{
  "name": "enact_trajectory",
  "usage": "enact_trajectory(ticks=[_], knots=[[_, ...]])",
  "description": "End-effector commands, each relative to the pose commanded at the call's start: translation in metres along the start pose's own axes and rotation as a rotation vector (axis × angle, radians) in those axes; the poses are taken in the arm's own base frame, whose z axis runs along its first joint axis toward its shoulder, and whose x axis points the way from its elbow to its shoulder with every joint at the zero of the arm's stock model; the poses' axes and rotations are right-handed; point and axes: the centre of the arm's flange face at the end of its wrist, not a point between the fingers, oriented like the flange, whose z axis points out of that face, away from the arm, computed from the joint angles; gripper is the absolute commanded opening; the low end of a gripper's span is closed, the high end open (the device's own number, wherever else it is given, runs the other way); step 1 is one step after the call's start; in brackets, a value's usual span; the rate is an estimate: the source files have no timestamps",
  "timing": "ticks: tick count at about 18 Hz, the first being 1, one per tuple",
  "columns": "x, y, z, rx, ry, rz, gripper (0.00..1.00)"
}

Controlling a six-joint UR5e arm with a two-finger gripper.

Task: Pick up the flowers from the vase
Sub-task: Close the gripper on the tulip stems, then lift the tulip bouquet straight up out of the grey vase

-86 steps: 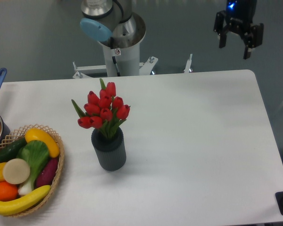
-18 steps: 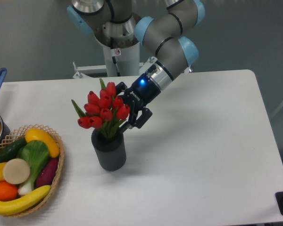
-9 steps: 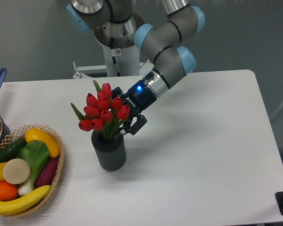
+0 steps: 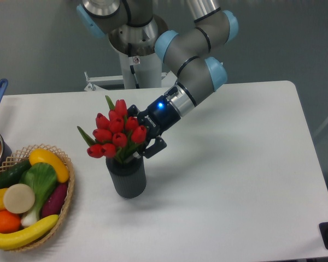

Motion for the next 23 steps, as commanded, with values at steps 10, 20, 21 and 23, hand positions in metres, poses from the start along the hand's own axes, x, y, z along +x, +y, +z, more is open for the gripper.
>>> enact_trajectory(ticks=[10, 20, 21, 23], knots=[[-0.007, -0.017, -0.005, 0.042, -0.018, -0.039, 0.40], [-0.007, -0.076, -0.028, 0.034, -0.059, -0.121, 0.41], [-0.005, -0.082, -0.030, 0.029, -0.062, -0.120, 0.41], [-0.002, -0.092, -0.032, 0.027, -0.068, -0.129, 0.41]])
